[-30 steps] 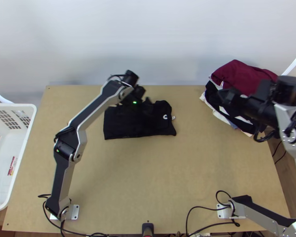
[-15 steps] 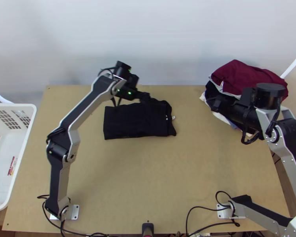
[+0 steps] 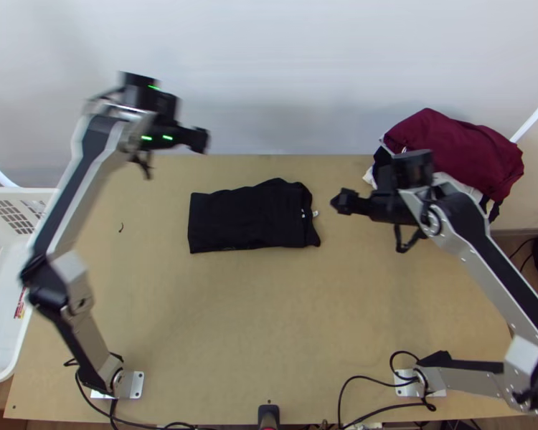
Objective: Fold the t-shirt
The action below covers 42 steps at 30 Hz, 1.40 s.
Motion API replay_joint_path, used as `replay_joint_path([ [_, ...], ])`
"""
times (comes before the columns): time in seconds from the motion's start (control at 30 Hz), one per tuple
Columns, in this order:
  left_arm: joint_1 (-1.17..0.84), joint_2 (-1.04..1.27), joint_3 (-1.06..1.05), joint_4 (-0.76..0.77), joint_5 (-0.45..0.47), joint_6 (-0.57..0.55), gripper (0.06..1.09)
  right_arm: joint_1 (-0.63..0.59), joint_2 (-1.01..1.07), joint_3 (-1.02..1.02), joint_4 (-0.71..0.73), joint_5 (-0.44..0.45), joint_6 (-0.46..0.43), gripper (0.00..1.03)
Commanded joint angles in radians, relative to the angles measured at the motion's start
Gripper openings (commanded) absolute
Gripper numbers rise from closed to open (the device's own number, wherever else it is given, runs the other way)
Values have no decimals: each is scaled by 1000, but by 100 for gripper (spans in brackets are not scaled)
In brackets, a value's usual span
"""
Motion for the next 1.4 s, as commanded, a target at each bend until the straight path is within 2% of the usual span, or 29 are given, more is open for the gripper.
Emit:
replay_joint_path([
  [0.0, 51, -110, -31, -48, -5, 30, 105, 23, 77, 32, -4, -18, -8, 99],
  [0.67, 277, -391, -208, -150, -11, 96, 105, 104, 341, 195, 4, -15, -18, 99],
  [0.9, 315, -412, -222, -154, -12, 118, 105, 158, 450, 278, -2, 128, -38, 99],
  [1.23, 346, -420, -225, -154, -12, 128, 105, 204, 612, 437, -24, 246, -52, 99],
  [1.37, 351, -417, -227, -154, -12, 130, 105, 207, 660, 471, -25, 251, -50, 99],
])
